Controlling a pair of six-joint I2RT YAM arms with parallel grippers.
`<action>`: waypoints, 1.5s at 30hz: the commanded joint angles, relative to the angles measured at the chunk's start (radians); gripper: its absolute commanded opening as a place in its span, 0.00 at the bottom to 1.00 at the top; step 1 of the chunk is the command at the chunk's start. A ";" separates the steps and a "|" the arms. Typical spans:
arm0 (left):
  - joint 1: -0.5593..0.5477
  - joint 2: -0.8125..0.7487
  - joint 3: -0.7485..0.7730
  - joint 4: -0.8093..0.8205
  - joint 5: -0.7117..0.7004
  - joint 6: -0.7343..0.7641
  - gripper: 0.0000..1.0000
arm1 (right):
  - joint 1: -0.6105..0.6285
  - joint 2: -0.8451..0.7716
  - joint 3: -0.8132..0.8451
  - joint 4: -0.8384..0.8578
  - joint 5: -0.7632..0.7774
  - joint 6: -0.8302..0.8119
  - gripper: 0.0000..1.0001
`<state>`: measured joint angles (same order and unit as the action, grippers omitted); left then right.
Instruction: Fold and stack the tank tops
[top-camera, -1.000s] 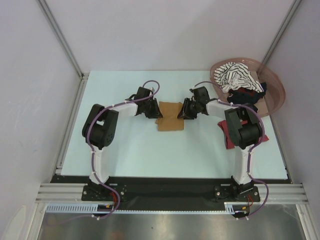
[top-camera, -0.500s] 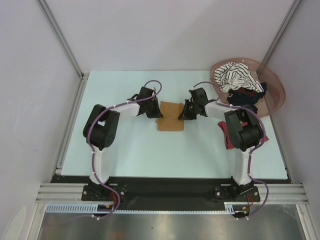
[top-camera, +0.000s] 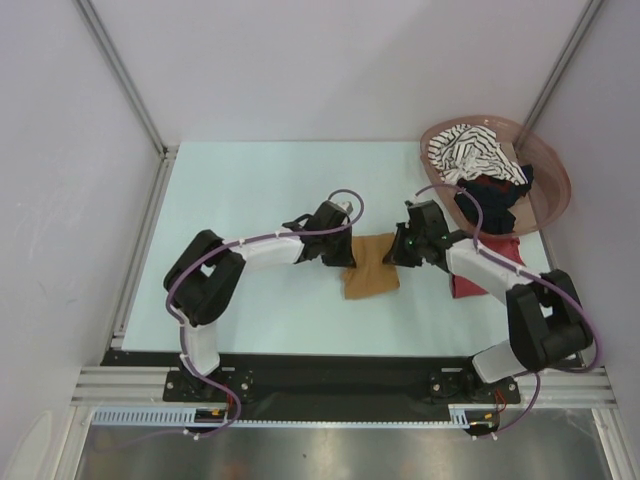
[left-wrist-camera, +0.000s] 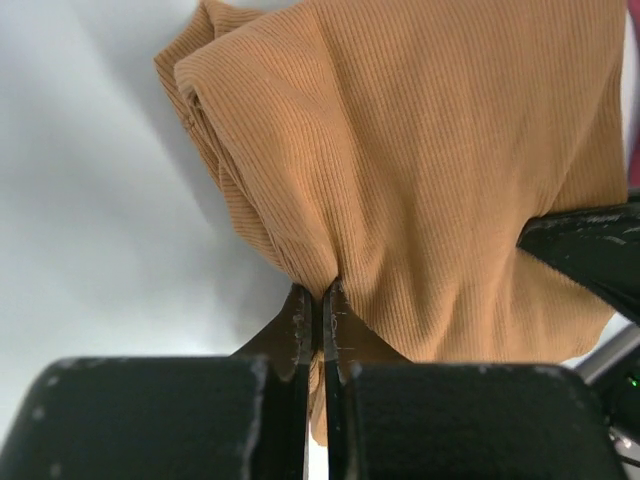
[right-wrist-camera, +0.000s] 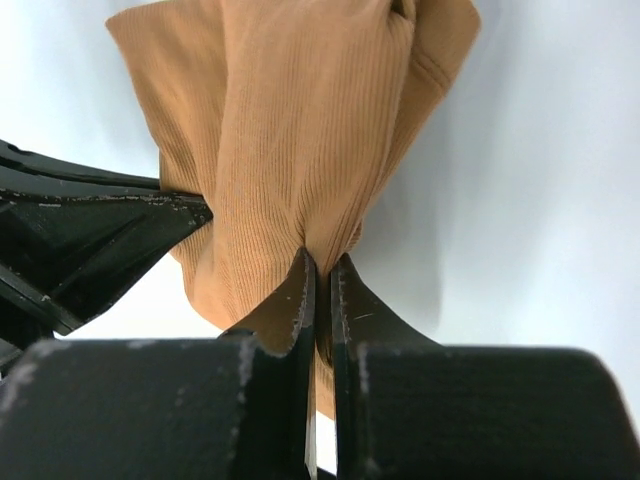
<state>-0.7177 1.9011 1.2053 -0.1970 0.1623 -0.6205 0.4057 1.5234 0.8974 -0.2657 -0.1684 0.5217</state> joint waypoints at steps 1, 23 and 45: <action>-0.043 -0.074 -0.004 0.025 -0.023 -0.039 0.00 | 0.004 -0.114 -0.067 -0.021 0.030 -0.008 0.00; -0.083 -0.100 -0.021 -0.051 -0.107 0.041 0.72 | 0.042 -0.399 -0.384 -0.020 0.198 0.233 0.80; -0.068 0.099 0.040 0.013 0.014 0.007 0.61 | 0.022 -0.207 -0.385 0.163 0.216 0.268 0.47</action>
<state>-0.7876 1.9995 1.2900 -0.1848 0.1650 -0.5972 0.4225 1.3083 0.5186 -0.0944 -0.0036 0.7856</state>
